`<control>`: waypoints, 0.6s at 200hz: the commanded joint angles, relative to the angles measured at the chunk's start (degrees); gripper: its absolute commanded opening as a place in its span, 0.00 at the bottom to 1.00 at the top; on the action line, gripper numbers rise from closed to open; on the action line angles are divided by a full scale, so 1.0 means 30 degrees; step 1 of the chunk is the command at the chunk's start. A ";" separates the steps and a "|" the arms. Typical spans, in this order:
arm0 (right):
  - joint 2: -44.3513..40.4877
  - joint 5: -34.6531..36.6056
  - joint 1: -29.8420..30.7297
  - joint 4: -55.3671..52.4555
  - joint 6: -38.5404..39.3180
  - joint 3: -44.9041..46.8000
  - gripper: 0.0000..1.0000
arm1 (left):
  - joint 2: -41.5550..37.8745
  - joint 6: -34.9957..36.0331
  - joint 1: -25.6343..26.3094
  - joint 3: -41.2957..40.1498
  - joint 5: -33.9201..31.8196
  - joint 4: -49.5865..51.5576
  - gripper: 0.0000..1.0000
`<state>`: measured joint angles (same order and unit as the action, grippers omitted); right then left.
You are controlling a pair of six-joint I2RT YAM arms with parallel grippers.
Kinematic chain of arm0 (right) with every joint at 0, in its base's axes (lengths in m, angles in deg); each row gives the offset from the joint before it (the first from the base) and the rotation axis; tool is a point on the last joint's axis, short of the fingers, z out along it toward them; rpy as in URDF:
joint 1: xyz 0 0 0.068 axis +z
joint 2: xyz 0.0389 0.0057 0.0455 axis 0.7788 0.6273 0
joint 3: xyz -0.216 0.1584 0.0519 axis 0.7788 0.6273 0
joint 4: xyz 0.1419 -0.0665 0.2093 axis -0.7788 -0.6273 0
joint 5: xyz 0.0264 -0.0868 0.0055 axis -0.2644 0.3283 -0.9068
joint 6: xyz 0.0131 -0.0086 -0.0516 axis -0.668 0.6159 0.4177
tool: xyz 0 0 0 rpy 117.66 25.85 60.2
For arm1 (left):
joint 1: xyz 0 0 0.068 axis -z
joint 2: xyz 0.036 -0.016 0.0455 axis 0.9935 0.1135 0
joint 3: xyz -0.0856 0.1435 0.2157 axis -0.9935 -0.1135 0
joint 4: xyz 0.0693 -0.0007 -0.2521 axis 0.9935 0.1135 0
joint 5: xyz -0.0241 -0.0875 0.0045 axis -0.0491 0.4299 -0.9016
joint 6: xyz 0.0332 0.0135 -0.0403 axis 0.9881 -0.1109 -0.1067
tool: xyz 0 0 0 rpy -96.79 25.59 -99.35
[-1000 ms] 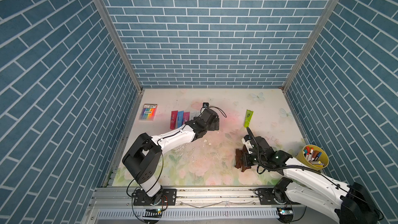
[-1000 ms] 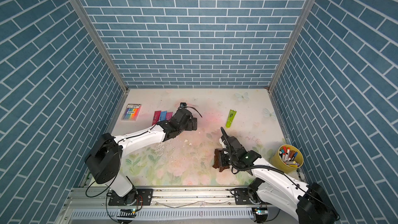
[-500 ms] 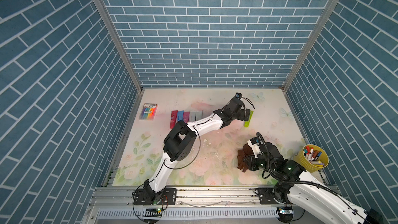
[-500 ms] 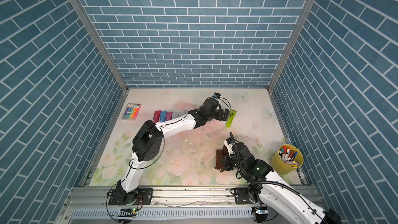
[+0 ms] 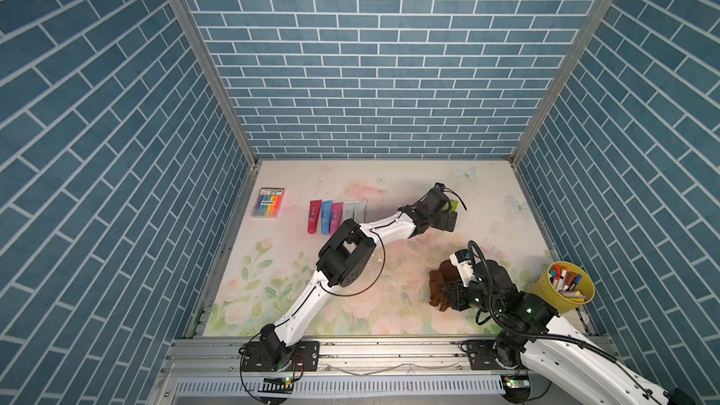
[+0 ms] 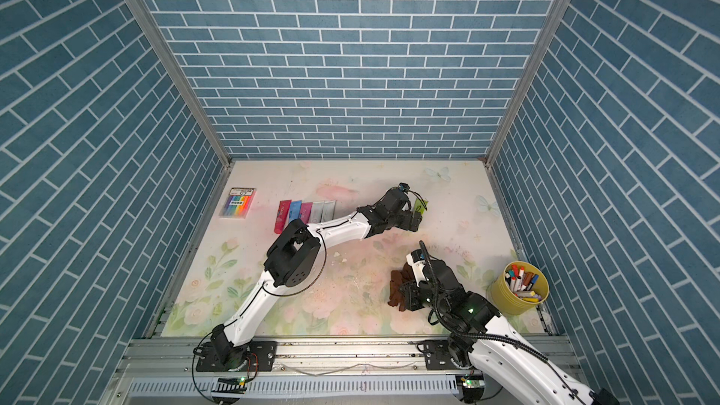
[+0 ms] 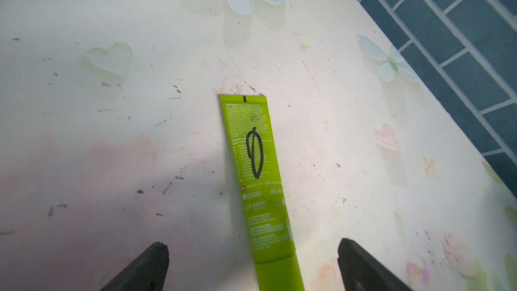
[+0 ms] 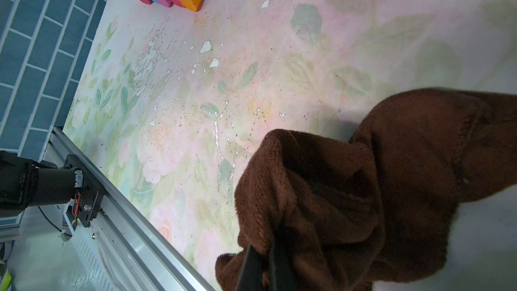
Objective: Wipe the surface of the toothpaste tube
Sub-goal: Pick up the toothpaste from the center of the board.
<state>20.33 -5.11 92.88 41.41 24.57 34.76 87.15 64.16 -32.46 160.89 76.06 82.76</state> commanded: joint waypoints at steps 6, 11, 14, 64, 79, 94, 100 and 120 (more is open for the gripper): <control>-0.0078 -0.0187 0.0114 -0.0295 -0.0333 0.0058 0.00 | 0.0638 -0.0146 0.0203 0.0861 -0.0535 0.1650 0.95; -0.0119 -0.0159 0.0078 -0.0291 -0.0333 0.0082 0.00 | 0.0656 -0.0146 0.0244 0.0815 -0.0594 0.1692 0.93; -0.0167 -0.0158 0.0094 -0.0317 -0.0333 0.0072 0.00 | 0.0676 -0.0153 0.0247 0.0798 -0.0642 0.1720 0.91; -0.0417 -0.0209 0.0085 -0.0322 -0.0333 0.0117 0.00 | 0.1792 -0.0121 0.0250 0.2145 -0.1312 0.3181 0.69; -0.0473 -0.0217 0.0092 -0.0300 -0.0333 0.0142 0.00 | 0.2126 -0.0140 0.0248 0.2653 -0.1855 0.4016 0.62; -0.0562 -0.0187 0.0092 -0.0362 -0.0333 0.0130 0.00 | 0.2045 -0.0153 0.0248 0.2530 -0.2140 0.4277 0.57; -0.0605 -0.0187 0.0085 -0.0331 -0.0333 0.0121 0.00 | 0.1962 -0.0172 0.0248 0.2380 -0.2211 0.4285 0.57; -0.0592 -0.0204 0.0088 -0.0342 -0.0333 0.0167 0.00 | 0.1472 -0.0238 0.0248 0.1448 -0.2115 0.3982 0.61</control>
<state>19.17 -5.21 92.88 41.30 24.57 34.78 91.91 63.50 -31.80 167.97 71.19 91.00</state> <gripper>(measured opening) 0.057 0.585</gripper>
